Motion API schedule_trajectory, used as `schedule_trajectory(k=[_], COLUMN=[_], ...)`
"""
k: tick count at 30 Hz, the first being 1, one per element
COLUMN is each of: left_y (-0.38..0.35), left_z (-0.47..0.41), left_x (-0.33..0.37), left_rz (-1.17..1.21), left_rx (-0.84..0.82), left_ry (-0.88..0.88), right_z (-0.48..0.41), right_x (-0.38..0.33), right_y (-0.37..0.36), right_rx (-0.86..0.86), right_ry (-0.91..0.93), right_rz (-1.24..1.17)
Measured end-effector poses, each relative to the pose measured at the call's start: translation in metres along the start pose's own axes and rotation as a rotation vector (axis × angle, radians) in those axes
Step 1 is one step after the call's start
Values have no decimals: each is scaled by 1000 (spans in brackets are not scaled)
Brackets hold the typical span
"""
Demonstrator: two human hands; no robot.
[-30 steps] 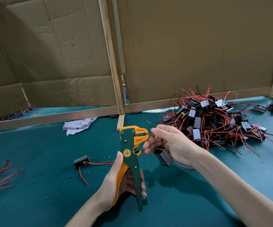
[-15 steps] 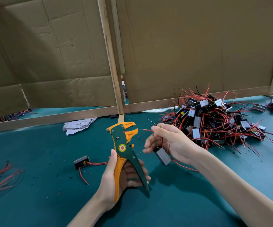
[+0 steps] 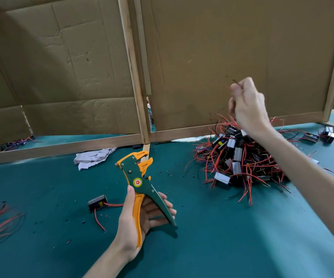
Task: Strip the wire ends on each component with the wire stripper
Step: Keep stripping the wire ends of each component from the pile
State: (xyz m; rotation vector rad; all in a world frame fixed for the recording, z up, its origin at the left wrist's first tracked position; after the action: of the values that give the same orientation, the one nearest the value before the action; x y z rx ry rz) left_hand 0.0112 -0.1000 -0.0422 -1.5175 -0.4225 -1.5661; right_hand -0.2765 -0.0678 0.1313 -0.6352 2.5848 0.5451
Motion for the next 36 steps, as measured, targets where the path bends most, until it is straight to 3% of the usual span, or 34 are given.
schedule_trajectory(k=[3, 7, 10, 13, 17, 20, 22, 25, 27, 30, 32, 36], left_y=[-1, -1, -1, 2, 5, 7, 8, 8, 6, 4, 4, 5], left_z=[1, 1, -2, -5, -10, -14, -14, -7, -5, -3, -6, -11], left_x=[0, 1, 1, 1, 2, 1, -1, 1, 2, 5, 5, 3], left_rz=[-1, 7, 13, 52, 96, 109, 96, 78, 37, 5, 7, 60], left_rx=[12, 40, 82, 109, 105, 98, 99, 97, 89, 95, 106, 153], left_ry=[0, 2, 24, 37, 72, 115, 120, 98, 99, 110, 103, 112], right_z=[-20, -8, -6, -5, 23, 64, 92, 127, 138, 139, 131, 93], right_x=[50, 105, 102, 49, -68, -145, -172, -168, -156, -147, -151, -165], right_y=[10, 3, -8, -33, -95, -155, -196, -241, -254, -264, -263, -231], right_rx=[-85, -384, -287, -160, -274, -587, -894, -1316, -1434, -1351, -1176, -774], right_ry=[-105, -425, -441, -245, 329, 691, 831, 713, 538, 498, 520, 309], right_rz=[219, 390, 612, 713, 477, 244, 292, 434, 418, 313, 174, -327])
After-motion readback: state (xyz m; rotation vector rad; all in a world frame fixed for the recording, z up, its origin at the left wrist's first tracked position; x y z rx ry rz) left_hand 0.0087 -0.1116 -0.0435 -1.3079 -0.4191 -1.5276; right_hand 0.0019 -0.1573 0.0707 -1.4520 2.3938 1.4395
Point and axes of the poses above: each hand's wrist, its own z-axis away from the middle knuckle, its own y-axis out of the back of the hand, x = y × z, the point moved 3 cm from there along -z, towards the middle knuckle, and after that the axes turned 14 degrees about y, right-handed, at the moved point
